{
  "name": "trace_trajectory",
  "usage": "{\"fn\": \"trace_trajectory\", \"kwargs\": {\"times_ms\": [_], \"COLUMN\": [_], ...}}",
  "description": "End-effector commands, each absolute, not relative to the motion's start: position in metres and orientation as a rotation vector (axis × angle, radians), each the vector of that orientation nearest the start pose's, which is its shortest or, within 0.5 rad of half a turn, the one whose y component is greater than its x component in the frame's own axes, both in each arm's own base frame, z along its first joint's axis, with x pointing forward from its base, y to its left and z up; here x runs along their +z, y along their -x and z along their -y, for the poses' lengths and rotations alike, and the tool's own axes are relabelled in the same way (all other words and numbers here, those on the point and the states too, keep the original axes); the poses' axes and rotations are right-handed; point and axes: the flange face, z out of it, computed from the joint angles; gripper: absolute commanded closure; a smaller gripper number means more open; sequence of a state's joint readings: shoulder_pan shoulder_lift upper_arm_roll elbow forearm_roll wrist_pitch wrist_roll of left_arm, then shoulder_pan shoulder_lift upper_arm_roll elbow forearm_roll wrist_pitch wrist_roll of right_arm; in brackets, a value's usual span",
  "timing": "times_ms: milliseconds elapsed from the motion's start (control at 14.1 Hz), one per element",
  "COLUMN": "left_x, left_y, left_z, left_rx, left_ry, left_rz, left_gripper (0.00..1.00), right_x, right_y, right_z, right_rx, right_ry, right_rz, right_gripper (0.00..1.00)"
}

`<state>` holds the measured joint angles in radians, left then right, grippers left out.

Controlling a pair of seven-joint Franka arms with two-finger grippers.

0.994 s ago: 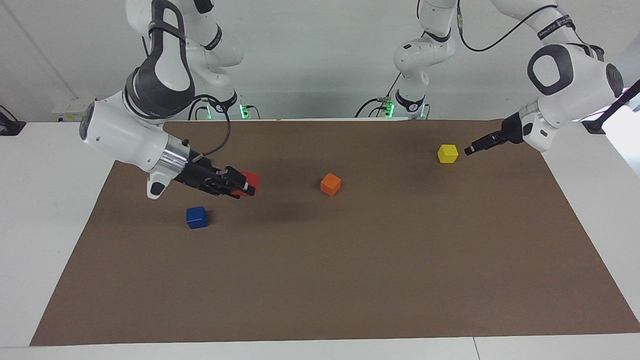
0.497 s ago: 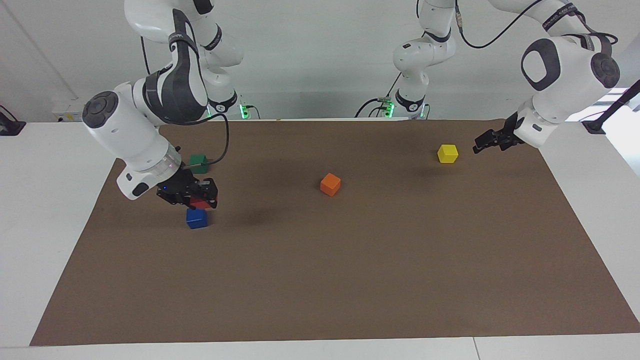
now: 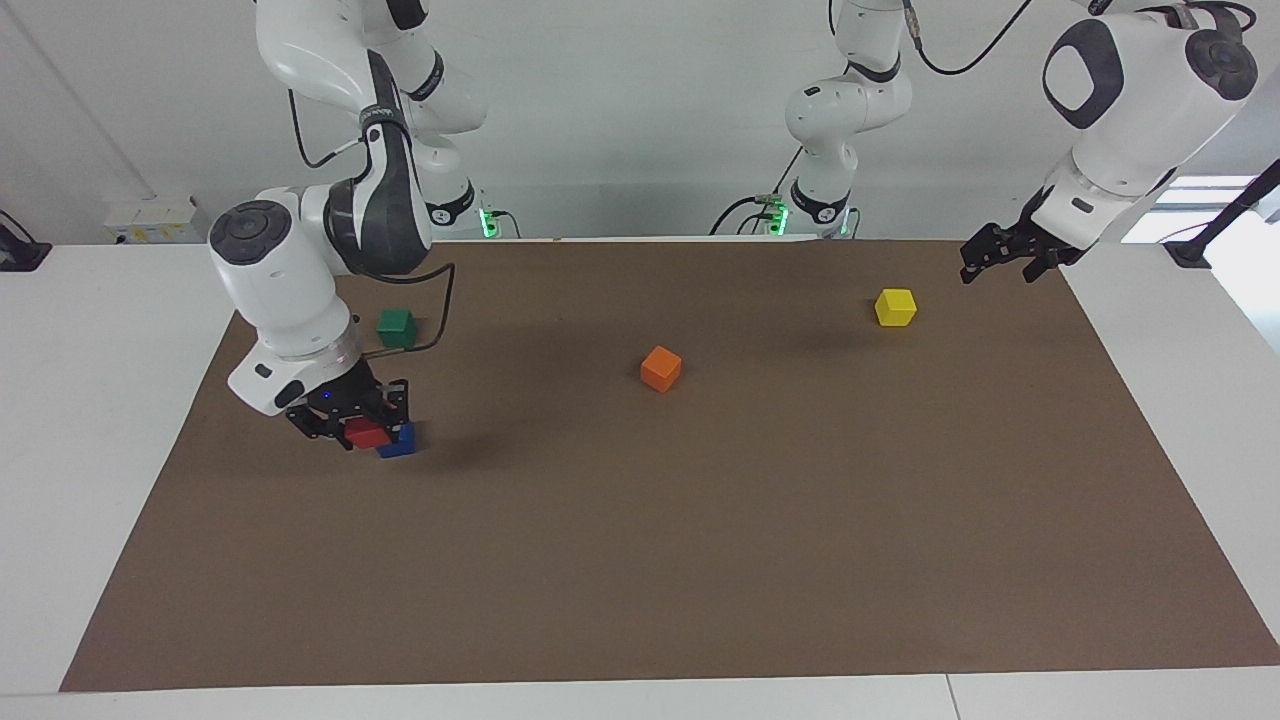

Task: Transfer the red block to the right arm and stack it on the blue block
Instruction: 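Carry the red cube above the blue cube while the left gripper retracts, then lower the red cube onto the blue cube and open the right gripper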

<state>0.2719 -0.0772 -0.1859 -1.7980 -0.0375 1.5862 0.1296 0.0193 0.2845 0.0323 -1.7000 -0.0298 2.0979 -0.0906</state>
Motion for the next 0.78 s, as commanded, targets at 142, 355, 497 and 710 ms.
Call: {"fn": "trace_trajectory", "kwargs": {"times_ms": [142,355,497,710], "left_x": [0.555,0.550,0.555,0.560], "left_y": [-0.524,-0.553,-0.557,-0.550], "left_z": [-0.038,-0.033,-0.034,-0.019], "left_rx": [0.246,0.355,0.342,0.352], "left_ry": [3.163,3.155,3.148,3.119], "left_rz": [-0.126,-0.155,-0.153,-0.189], "left_gripper": [0.00,0.00,0.00,0.00], "right_x": [0.412,0.401,0.399,0.380], "right_y": [-0.624,-0.608,-0.592,-0.566], "right_z": [-0.030,-0.031,-0.037,-0.037], "right_rx": [-0.325,-0.331,-0.354,-0.393], "right_ry": [3.149,3.150,3.183,3.192], "right_rz": [0.285,0.201,0.166,0.146], "right_gripper": [1.00,1.00,1.00,1.00]}}
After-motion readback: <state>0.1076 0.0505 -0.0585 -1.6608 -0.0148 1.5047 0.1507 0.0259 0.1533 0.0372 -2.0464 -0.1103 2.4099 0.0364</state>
